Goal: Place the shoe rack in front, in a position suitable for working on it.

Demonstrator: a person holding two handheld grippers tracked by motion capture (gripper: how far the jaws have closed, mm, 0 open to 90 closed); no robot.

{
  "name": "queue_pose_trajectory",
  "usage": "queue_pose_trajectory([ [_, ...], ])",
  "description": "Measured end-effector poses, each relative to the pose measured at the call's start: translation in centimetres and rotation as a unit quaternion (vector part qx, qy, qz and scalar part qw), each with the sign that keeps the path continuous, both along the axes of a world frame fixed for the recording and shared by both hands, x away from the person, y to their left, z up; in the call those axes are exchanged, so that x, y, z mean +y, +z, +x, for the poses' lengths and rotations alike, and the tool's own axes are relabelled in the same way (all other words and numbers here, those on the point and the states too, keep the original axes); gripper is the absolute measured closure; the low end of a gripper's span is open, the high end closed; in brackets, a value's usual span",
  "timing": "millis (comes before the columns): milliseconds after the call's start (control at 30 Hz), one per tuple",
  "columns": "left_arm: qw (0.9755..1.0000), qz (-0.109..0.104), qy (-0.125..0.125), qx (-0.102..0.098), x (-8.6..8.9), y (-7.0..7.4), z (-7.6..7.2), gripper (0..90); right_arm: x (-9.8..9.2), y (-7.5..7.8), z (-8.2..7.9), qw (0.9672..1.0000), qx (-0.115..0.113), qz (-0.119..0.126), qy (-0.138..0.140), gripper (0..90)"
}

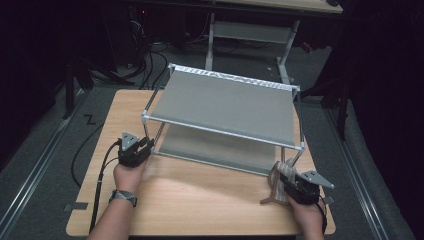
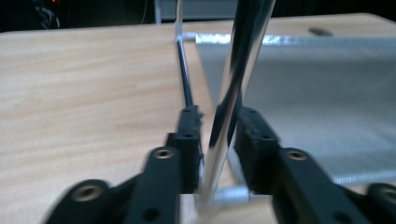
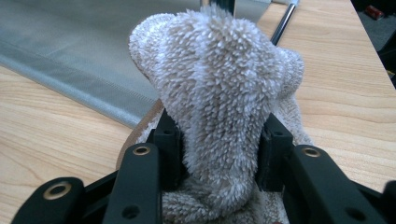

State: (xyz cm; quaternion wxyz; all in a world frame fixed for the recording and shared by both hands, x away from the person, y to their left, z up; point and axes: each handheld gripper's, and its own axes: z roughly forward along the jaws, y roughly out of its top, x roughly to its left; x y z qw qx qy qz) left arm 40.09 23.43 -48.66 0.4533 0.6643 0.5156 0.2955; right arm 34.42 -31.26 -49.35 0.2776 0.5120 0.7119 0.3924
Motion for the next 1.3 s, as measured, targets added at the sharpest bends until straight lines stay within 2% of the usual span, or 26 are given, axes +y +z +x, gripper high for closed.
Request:
queue_pose_trajectory([
  [100, 1.0, -0.002, -0.002, -0.005, 0.4, 0.0, -1.3, 61.8, 0.0, 0.0, 0.0, 1.0, 0.0, -0.001, 0.001, 60.5],
  [267, 0.9998, -0.006, -0.009, -0.018, 0.5, 0.1, -3.4, 61.2, 0.0, 0.0, 0.0, 1.0, 0.001, 0.0, 0.0, 60.4],
  [367, 0.9991, -0.016, -0.036, -0.019, -0.4, 0.6, -5.0, 60.0, 0.0, 0.0, 0.0, 1.0, 0.001, 0.002, 0.001, 60.1],
  [433, 0.9976, -0.023, -0.055, -0.034, -1.2, 0.8, -6.2, 58.7, 0.0, 0.0, -0.1, 1.0, 0.002, 0.002, 0.002, 60.1],
  [500, 0.9966, -0.017, -0.069, -0.04, -1.9, 0.8, -7.2, 58.3, 0.1, 0.0, -0.1, 1.0, 0.002, 0.003, 0.002, 60.0],
  [567, 0.9959, -0.012, -0.081, -0.038, -2.5, 0.7, -7.8, 58.2, 0.2, 0.1, -0.2, 1.0, 0.003, 0.003, 0.003, 59.9],
  [633, 0.995, -0.009, -0.092, -0.039, -2.8, 0.7, -8.0, 58.6, 0.3, 0.1, -0.2, 1.0, 0.003, 0.002, 0.004, 59.8],
  [833, 0.995, -0.017, -0.093, -0.031, -2.9, 0.4, -7.8, 57.7, 0.5, 0.1, -0.3, 0.9999, 0.005, -0.001, 0.014, 59.8],
  [1000, 0.9947, -0.021, -0.096, -0.033, -3.0, 0.3, -7.9, 57.1, 1.1, 0.1, -0.4, 0.9996, 0.003, -0.005, 0.028, 59.7],
  [1300, 0.994, -0.019, -0.101, -0.037, -3.2, 0.4, -7.9, 56.5, 3.4, 0.2, -0.4, 0.9984, 0.003, -0.006, 0.056, 58.9],
])
